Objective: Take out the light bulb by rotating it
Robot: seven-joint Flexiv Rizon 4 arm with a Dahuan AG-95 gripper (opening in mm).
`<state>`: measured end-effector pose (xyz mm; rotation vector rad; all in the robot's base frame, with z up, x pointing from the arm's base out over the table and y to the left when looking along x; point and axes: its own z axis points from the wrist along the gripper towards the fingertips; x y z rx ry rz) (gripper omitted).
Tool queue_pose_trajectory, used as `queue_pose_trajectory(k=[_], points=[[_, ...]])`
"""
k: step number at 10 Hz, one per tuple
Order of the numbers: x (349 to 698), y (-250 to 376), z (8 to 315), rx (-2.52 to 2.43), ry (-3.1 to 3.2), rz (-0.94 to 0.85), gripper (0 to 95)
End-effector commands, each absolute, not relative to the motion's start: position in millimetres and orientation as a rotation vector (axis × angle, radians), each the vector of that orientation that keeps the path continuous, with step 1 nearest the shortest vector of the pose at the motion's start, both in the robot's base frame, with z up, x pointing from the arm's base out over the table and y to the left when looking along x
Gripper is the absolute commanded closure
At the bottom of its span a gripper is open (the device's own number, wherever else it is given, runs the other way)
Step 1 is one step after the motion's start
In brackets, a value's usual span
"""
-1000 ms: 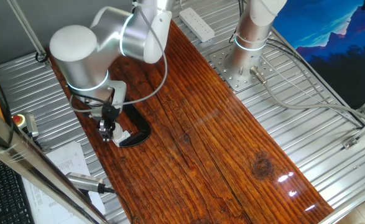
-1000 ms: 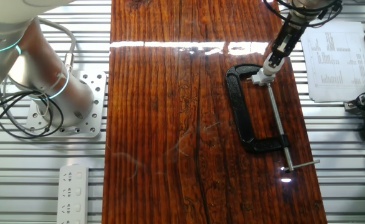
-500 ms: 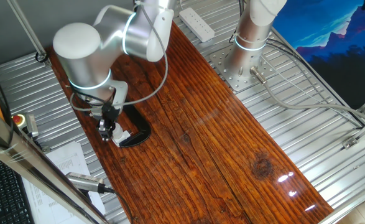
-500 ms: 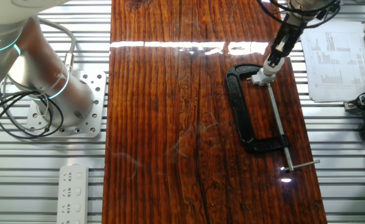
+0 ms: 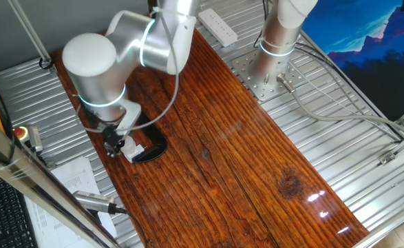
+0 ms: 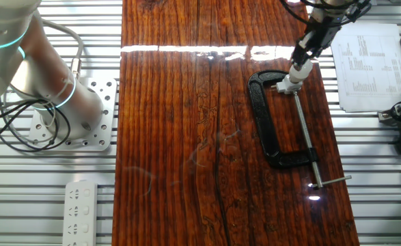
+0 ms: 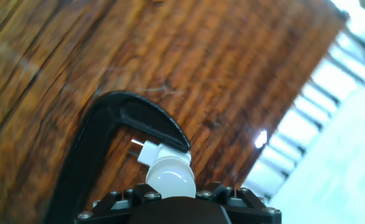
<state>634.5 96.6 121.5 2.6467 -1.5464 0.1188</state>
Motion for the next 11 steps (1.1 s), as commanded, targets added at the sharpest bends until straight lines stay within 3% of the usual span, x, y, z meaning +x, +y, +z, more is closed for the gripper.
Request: queue_pose_trajectory(k=[1, 9, 10, 11], points=[[635.9, 96.2, 123.8, 2.179, -2.127, 0.177, 38.0], [632.1, 86.6, 123.4, 1.729, -2.486, 0.235, 38.0], [628.1, 82.7, 121.7, 1.656, -2.549, 0.211, 57.0], [624.7, 80.9, 120.1, 1.598, -2.595, 0.196, 57.0]])
